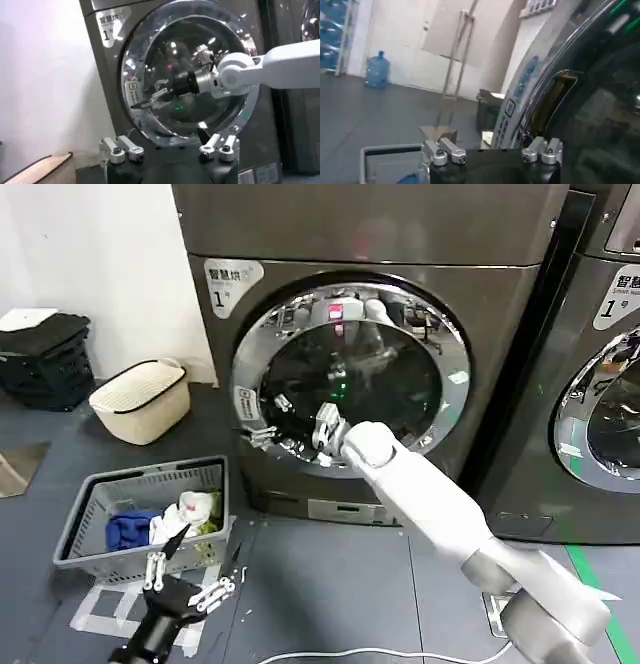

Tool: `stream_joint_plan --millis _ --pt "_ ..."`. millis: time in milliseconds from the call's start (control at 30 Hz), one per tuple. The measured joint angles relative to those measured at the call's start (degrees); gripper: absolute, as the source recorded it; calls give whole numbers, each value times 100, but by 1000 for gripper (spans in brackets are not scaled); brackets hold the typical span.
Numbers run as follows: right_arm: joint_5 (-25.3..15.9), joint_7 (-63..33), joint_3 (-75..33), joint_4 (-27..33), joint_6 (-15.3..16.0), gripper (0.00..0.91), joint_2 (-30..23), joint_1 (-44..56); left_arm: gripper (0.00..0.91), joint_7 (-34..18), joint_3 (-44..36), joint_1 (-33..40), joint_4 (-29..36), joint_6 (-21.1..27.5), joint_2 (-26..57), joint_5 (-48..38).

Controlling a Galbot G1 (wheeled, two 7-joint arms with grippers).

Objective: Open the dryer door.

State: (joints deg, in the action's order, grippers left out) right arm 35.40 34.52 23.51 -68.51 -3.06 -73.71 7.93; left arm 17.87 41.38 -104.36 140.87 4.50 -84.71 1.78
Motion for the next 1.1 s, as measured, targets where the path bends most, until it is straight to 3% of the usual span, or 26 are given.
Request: stream_joint_plan --millis 367,733,933,1100 --pt "563 413 102 -1034 125 907 872 261 907 283 417 313 -368 -132 417 -632" --pt "1025 1176 118 -1846 -173 907 1546 520 907 1112 1084 878 -1015 23 1369 -1888" --pt "1277 1588 176 -2182 -338 907 1890 562 907 1256 1352 1284 -1379 22 1858 -2209" --pt "1509 2073 263 -2382 -655 907 2178 566 907 1373 1455 1562 -1688 -21 2150 -2319"
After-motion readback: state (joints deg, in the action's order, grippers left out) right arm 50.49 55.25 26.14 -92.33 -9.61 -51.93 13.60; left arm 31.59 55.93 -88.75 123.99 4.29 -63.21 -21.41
